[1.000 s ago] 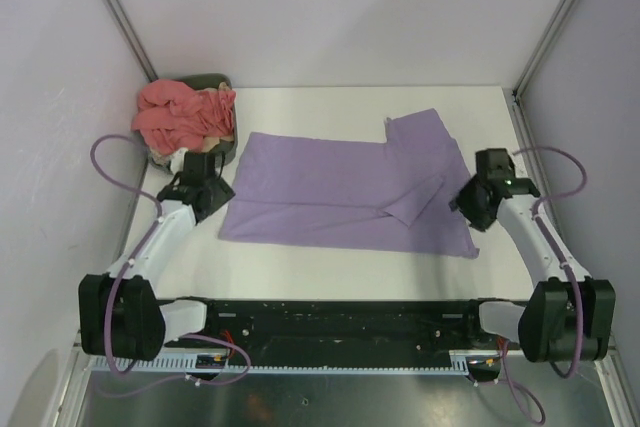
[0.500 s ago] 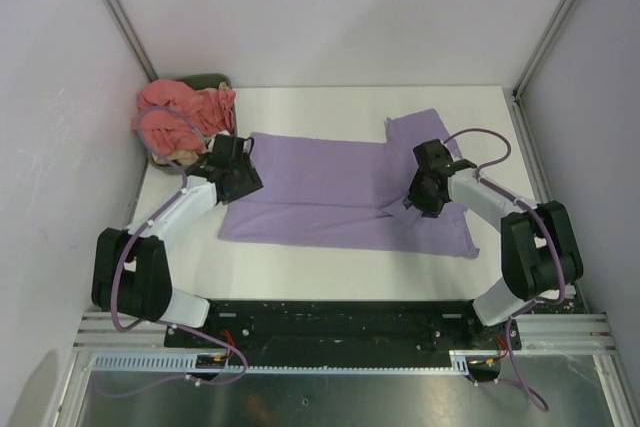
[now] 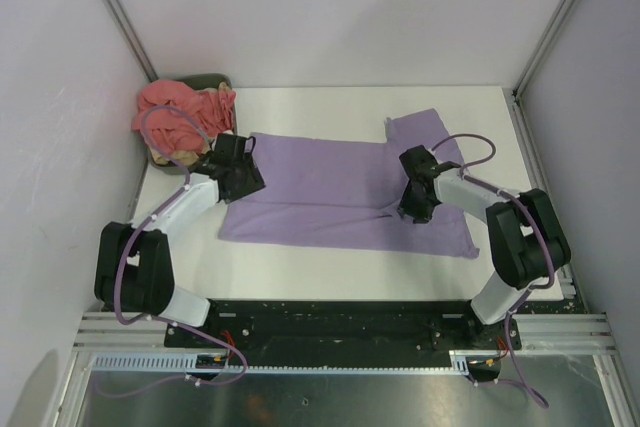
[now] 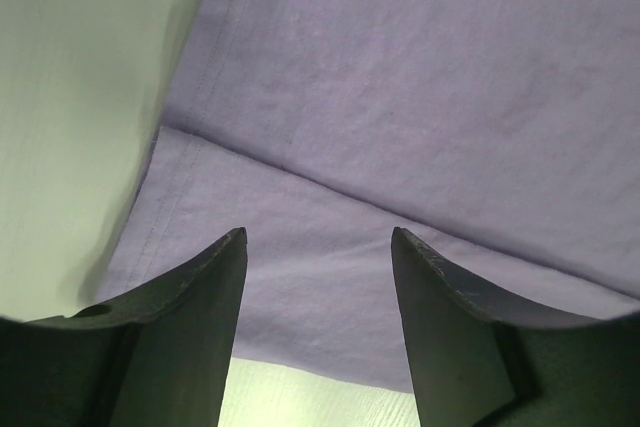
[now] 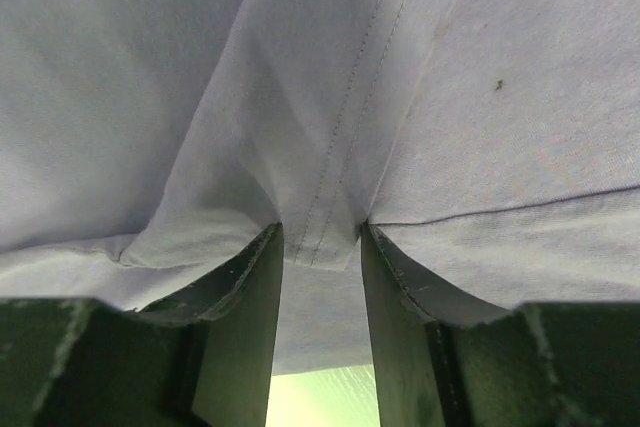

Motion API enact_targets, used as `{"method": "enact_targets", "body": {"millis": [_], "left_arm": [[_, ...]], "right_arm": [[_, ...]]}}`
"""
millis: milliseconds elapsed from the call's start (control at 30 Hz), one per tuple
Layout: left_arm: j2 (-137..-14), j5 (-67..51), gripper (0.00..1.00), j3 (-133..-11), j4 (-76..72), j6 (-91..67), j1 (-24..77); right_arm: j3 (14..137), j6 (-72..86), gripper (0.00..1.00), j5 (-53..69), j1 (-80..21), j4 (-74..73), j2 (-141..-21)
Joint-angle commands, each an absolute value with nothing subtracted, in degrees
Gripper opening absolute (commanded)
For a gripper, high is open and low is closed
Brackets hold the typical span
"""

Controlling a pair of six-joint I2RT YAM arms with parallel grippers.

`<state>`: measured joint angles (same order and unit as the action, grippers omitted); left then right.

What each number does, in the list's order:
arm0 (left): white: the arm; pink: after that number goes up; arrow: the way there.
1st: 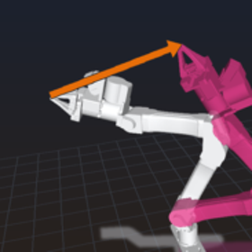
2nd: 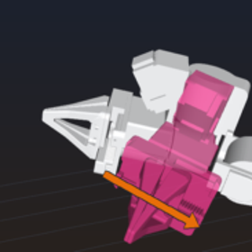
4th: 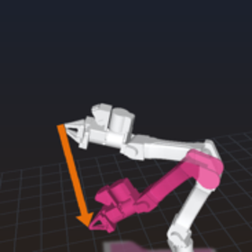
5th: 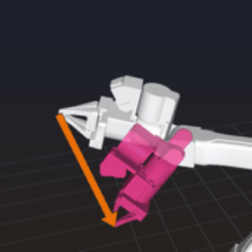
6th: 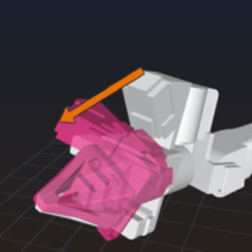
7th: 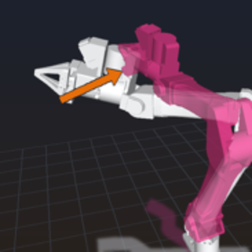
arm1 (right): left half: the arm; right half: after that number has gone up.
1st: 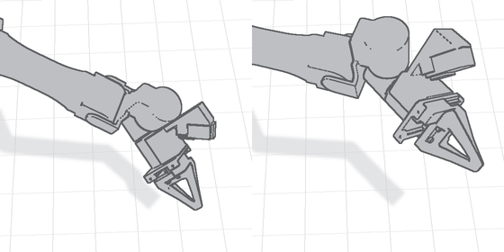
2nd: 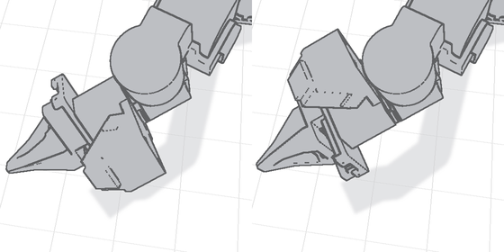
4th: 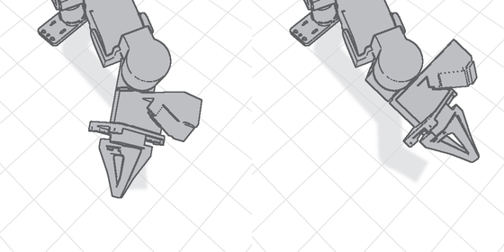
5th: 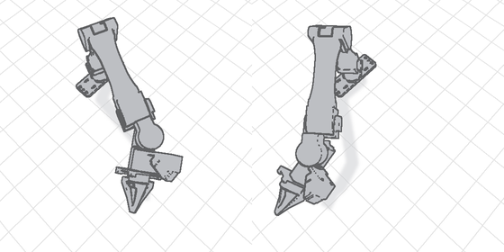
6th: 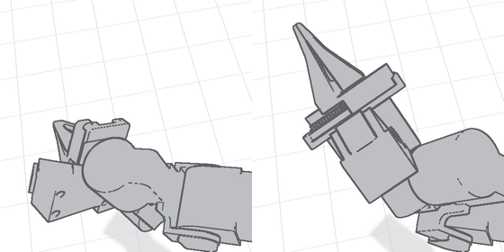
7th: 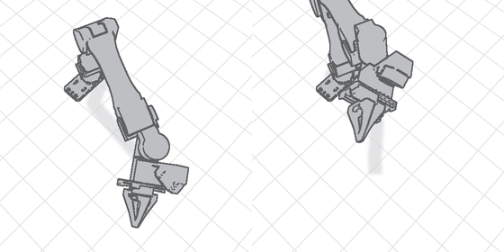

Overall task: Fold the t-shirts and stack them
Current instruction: Fold the flattened tshirt in 1/3 of the way

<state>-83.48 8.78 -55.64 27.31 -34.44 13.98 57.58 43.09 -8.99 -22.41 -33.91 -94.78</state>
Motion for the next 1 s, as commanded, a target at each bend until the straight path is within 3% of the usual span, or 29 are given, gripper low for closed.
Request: {"method": "enact_targets", "body": {"millis": [0,100,200,400,967], "left_arm": [[-83.9,8.4,0.64,-57.8,25.8,-33.0,14.2],[-84.0,8.3,0.64,-57.8,25.7,-33.2,14.2],[-84.2,8.0,0.64,-57.7,25.6,-33.3,14.2],[-84.0,7.8,0.64,-57.7,25.5,-33.3,14.2],[-83.8,6.8,0.63,-57.7,25.5,-32.8,14.2]], "right_arm": [[59.3,44.4,0.41,-11.3,-23.0,-33.5,-95.6],[59.2,44.5,0.36,-11.6,-23.0,-33.6,-95.5],[59.2,44.6,0.21,-11.7,-23.0,-33.2,-95.2],[60.6,44.1,0.12,-11.5,-23.0,-32.3,-95.4],[79.1,35.6,0.1,-15.2,-24.7,-33.8,-109.1]]}}
